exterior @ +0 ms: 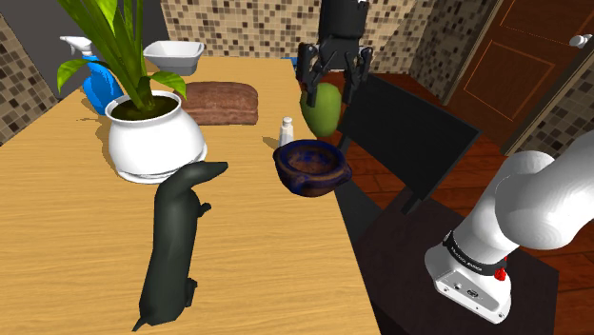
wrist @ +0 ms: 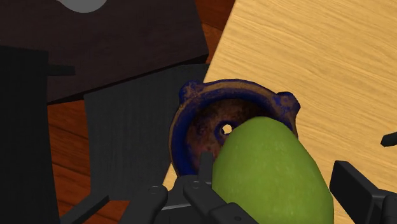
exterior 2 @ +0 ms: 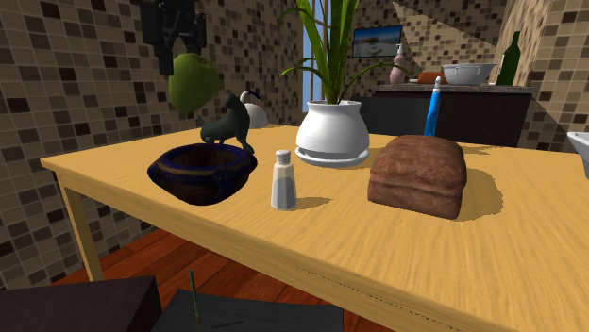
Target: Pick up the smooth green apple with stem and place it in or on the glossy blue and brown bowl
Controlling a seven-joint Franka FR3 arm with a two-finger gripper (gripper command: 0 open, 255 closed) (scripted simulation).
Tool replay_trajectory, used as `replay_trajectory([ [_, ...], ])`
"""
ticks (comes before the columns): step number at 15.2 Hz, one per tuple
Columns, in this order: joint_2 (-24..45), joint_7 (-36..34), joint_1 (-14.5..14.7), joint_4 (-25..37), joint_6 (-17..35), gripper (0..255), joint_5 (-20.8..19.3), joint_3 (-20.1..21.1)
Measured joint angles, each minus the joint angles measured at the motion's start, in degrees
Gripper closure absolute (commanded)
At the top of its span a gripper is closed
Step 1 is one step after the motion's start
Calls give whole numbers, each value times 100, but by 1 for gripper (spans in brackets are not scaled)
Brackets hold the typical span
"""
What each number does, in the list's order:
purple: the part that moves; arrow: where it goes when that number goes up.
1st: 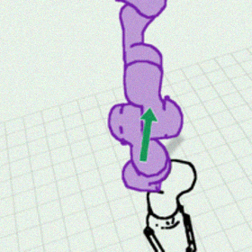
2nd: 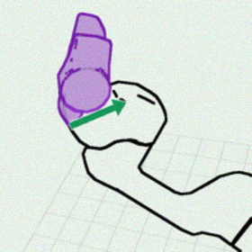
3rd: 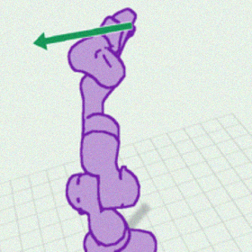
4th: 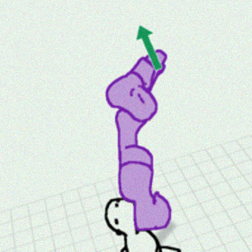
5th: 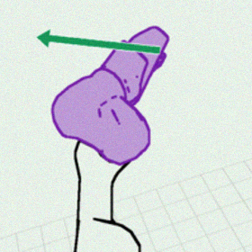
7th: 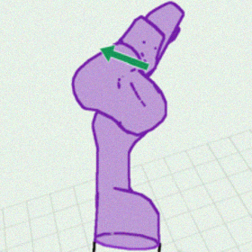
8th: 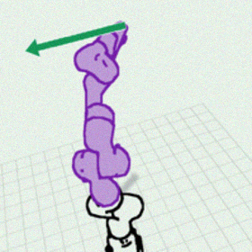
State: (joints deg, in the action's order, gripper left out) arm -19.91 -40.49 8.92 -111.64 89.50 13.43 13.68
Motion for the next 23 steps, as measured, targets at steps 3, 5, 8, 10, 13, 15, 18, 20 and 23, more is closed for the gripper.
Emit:
replay_trajectory([
  [3, -70, 47, 6, -301, 226, 255, 19, 7],
  [5, -80, 72, 9, -449, 361, 255, 26, 15],
  [8, -88, 96, 19, -691, 596, 255, 43, 40],
  [10, -115, 124, 24, -874, 750, 255, 57, 49],
  [13, -127, 166, 31, -1122, 982, 255, 75, 63],
  [15, -121, 175, 32, -1185, 1051, 255, 78, 70],
  [18, -113, 179, 32, -1201, 1077, 255, 78, 72],
  [20, -112, 179, 32, -1204, 1081, 255, 79, 73],
  [23, -112, 179, 32, -1205, 1082, 0, 79, 73],
])
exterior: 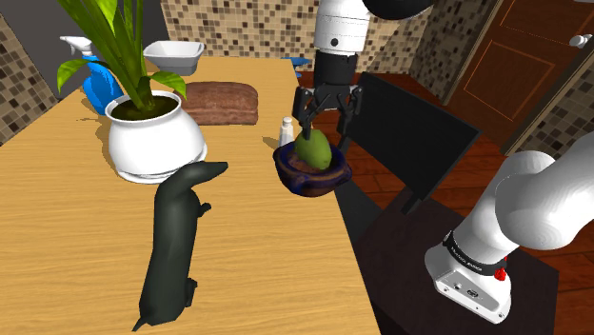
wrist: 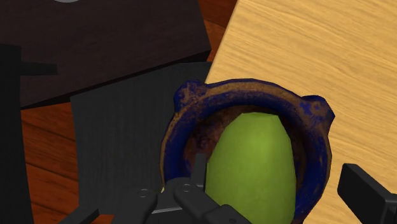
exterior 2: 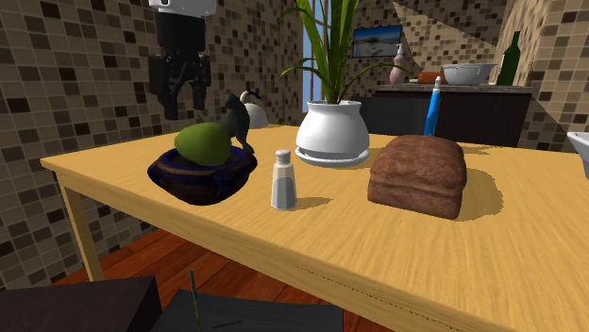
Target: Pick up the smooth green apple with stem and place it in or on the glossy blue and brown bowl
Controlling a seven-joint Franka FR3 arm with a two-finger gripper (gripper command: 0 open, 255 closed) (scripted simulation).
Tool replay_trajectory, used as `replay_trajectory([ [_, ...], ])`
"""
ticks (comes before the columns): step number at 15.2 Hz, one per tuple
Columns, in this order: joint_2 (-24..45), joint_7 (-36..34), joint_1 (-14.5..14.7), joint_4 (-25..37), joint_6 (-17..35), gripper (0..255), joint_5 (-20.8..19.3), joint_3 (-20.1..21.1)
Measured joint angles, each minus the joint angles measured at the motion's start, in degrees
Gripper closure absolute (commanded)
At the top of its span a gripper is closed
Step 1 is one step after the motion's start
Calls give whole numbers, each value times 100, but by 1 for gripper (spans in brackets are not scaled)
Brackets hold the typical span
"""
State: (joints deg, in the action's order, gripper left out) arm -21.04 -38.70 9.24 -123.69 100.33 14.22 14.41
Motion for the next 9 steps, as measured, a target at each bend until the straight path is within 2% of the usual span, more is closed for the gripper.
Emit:
replay_trajectory([
  [4, 0, 0, 0, 0, 0, 0, 0, 0],
  [9, 57, -28, -49, 674, -618, 0, -70, -95],
])
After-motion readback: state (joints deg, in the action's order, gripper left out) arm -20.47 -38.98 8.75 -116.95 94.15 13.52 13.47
